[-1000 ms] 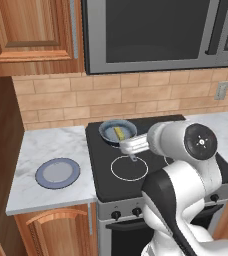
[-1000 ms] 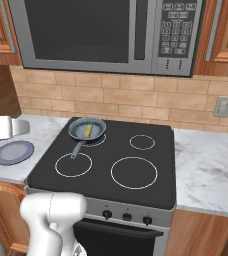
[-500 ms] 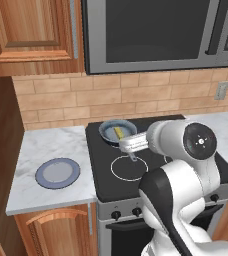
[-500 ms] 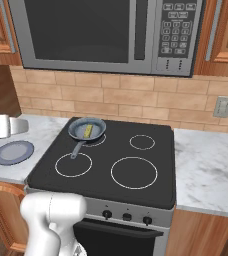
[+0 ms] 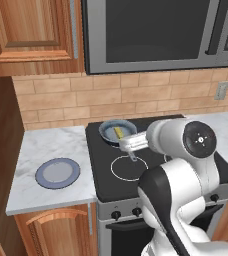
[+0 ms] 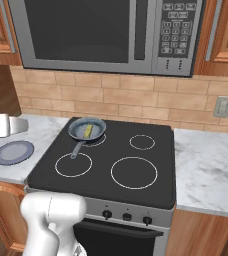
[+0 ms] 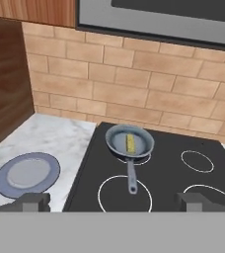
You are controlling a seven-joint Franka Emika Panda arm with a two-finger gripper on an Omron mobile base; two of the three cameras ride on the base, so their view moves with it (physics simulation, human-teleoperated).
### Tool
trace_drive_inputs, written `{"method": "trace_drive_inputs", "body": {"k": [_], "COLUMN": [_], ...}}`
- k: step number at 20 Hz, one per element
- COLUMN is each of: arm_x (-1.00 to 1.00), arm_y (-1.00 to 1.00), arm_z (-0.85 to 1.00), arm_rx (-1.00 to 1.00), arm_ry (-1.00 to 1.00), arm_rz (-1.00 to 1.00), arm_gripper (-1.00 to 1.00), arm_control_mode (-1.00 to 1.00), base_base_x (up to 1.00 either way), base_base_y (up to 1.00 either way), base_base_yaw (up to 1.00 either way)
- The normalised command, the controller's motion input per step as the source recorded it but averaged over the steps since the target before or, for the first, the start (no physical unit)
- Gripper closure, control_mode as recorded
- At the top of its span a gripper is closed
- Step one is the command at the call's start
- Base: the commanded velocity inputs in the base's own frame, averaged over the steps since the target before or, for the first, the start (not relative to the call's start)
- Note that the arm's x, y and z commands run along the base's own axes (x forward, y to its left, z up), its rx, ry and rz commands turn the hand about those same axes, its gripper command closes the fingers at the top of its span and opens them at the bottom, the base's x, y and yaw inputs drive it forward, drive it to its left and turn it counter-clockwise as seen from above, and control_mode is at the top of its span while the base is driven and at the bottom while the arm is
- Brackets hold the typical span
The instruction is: Pick up the butter stick and place it in the pan. Then turn on the burner for the pan.
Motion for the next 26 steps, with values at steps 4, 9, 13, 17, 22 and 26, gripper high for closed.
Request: {"method": "trace_drive_inputs", "body": {"k": [4,9,13,17,22,26], "arm_x": [-0.24,-0.42,-0.5,-0.15,0.1,0.05], "arm_y": [-0.46,-0.75,-0.54,-0.24,-0.02,-0.09], "arm_z": [-0.08,-0.08,-0.22,-0.16,-0.08,-0.12], "arm_rx": [0.04,0.1,0.06,0.01,0.01,0.03], "arm_ry": [-0.03,-0.07,-0.11,-0.11,-0.09,-0.08], "arm_rz": [0.0,0.0,0.0,0.0,0.0,0.0], "arm_gripper": [-1.0,-1.0,-1.0,-1.0,-1.0,-1.0], "arm_control_mode": [-1.0,-1.0,-1.0,-1.0,-1.0,-1.0], "base_base_x": [0.0,0.0,0.0,0.0,0.0,0.0], "base_base_y": [0.0,0.0,0.0,0.0,0.0,0.0], "base_base_yaw": [0.0,0.0,0.0,0.0,0.0,0.0]}}
